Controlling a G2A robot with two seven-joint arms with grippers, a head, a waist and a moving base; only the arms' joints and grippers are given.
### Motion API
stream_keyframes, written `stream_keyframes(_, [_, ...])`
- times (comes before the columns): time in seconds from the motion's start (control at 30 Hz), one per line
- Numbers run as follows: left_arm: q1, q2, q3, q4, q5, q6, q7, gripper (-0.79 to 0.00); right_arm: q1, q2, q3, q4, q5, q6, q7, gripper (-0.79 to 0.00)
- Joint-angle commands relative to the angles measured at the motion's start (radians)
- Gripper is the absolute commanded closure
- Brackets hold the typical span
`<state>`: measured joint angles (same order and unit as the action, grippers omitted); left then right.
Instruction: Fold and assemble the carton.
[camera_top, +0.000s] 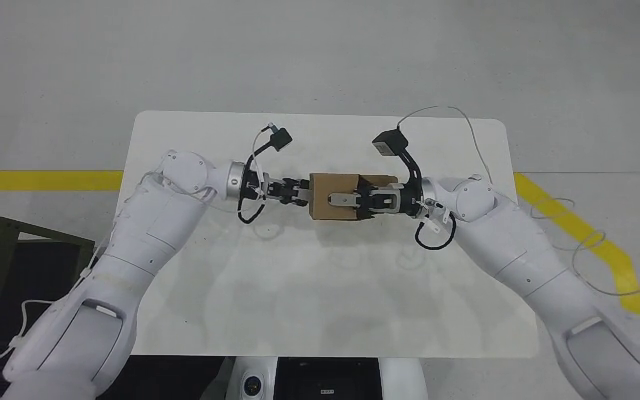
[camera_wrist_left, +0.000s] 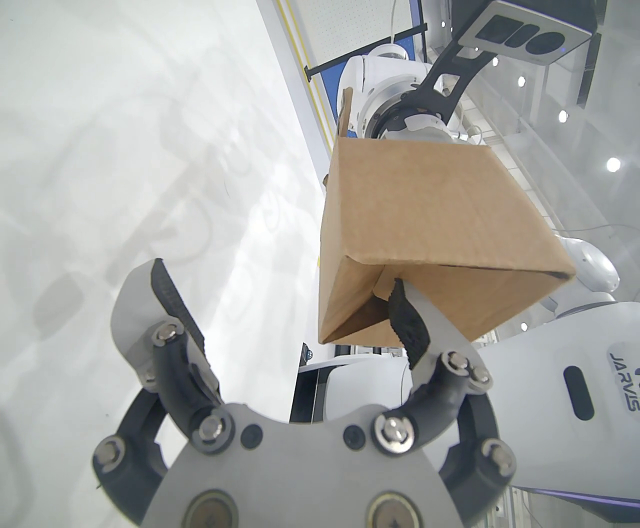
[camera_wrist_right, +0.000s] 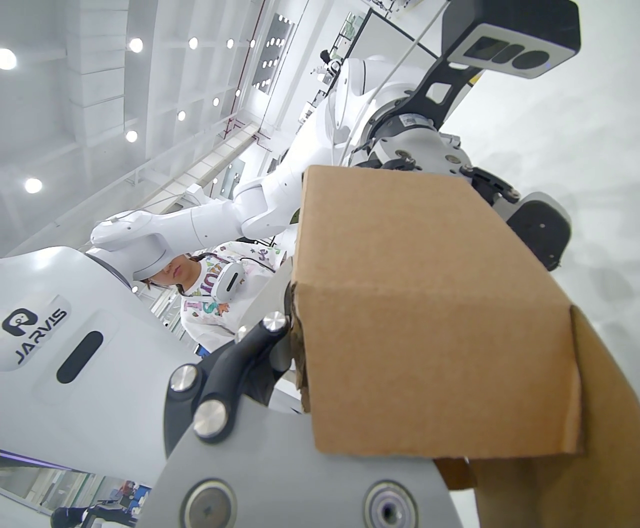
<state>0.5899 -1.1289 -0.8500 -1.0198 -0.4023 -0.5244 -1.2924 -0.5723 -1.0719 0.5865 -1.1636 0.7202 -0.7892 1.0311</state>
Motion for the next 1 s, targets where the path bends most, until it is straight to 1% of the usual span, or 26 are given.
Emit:
stream_keyframes(0.0, [0.005,0.002,-0.005,0.004,-0.007,-0.003,-0.001,-0.785,0.000,0.000,0.000,0.001,0.002,-0.001,-0.001,0.000])
stream_keyframes(0.27, [0.037,0.014,-0.020,-0.020,-0.044,-0.023,0.019,-0.785,0.002,-0.003,-0.004,0.002,0.010,-0.002,-0.002,0.000])
stream_keyframes(0.43, [0.049,0.014,-0.018,-0.025,-0.084,-0.040,0.037,-0.785,0.005,-0.005,-0.005,0.000,0.016,-0.002,-0.002,0.000])
stream_keyframes(0.97, [0.020,0.001,0.019,0.008,-0.099,-0.045,0.041,-0.785,0.010,-0.008,-0.006,0.002,0.023,0.000,0.000,0.000])
